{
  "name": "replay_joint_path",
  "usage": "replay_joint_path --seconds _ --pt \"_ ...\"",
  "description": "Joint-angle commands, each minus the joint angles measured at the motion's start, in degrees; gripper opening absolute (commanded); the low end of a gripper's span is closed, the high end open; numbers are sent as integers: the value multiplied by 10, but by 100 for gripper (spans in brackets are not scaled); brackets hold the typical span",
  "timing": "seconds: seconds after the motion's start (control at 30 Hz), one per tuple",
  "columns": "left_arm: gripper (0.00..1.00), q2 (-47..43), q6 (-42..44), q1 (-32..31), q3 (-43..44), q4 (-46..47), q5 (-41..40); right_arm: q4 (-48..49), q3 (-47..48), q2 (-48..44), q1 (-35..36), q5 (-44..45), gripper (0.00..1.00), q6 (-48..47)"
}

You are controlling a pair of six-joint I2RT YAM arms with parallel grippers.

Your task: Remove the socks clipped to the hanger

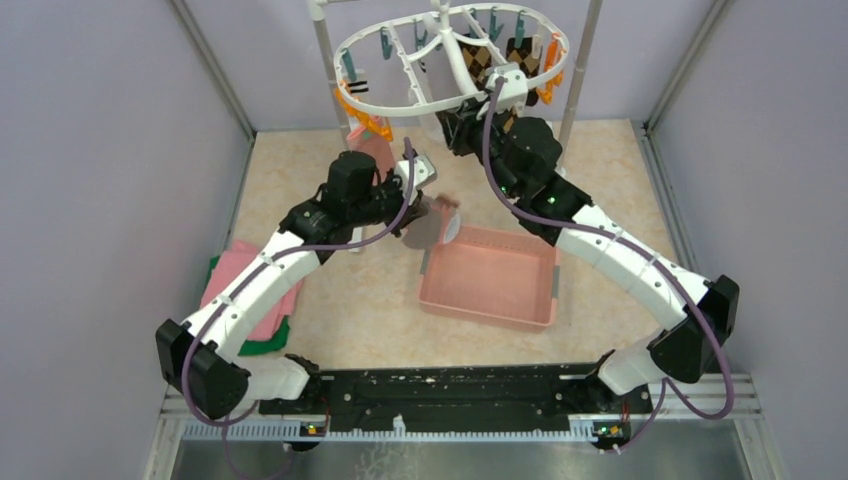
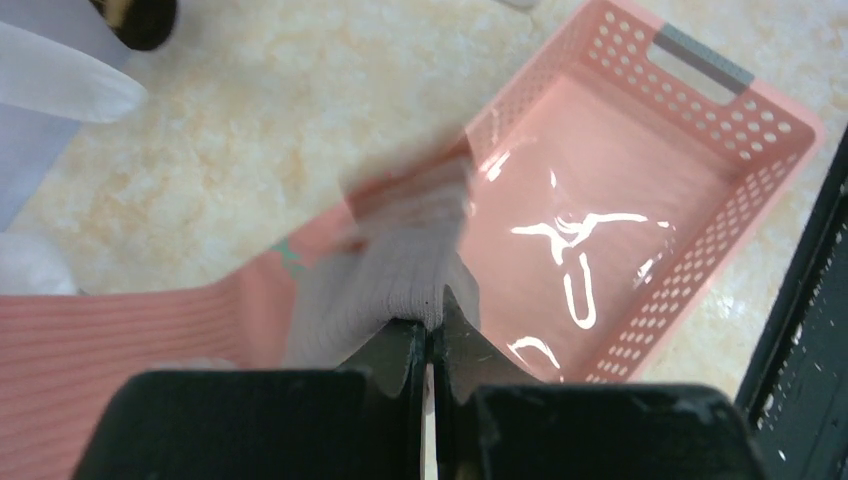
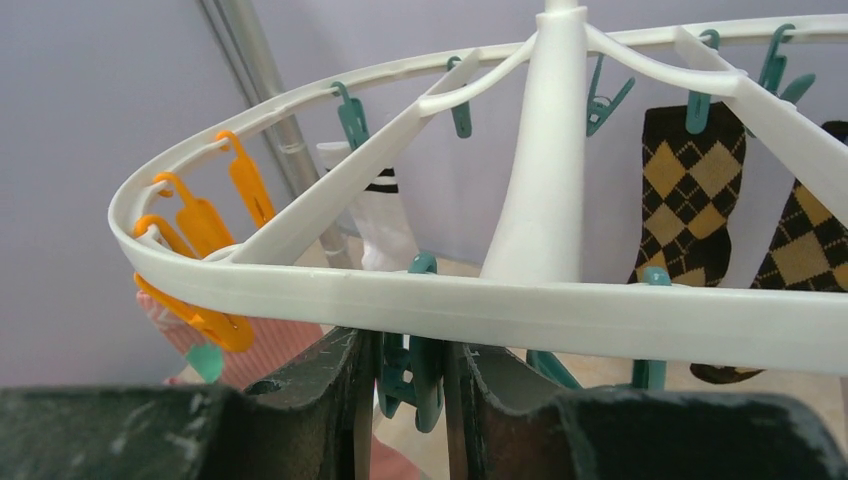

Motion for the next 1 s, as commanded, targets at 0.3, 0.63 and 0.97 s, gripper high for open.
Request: replay_joint_path --seconds 0.3,0.63,0.97 --pt "8 20 -11 -78 4 -1 64 -15 2 -25 -12 -25 0 29" --pt "99 28 4 -92 19 -43 138 -23 -14 -38 -12 -22 0 44" --pt "99 -81 48 -67 97 -192 -53 -29 -33 -62 -17 15 0 37"
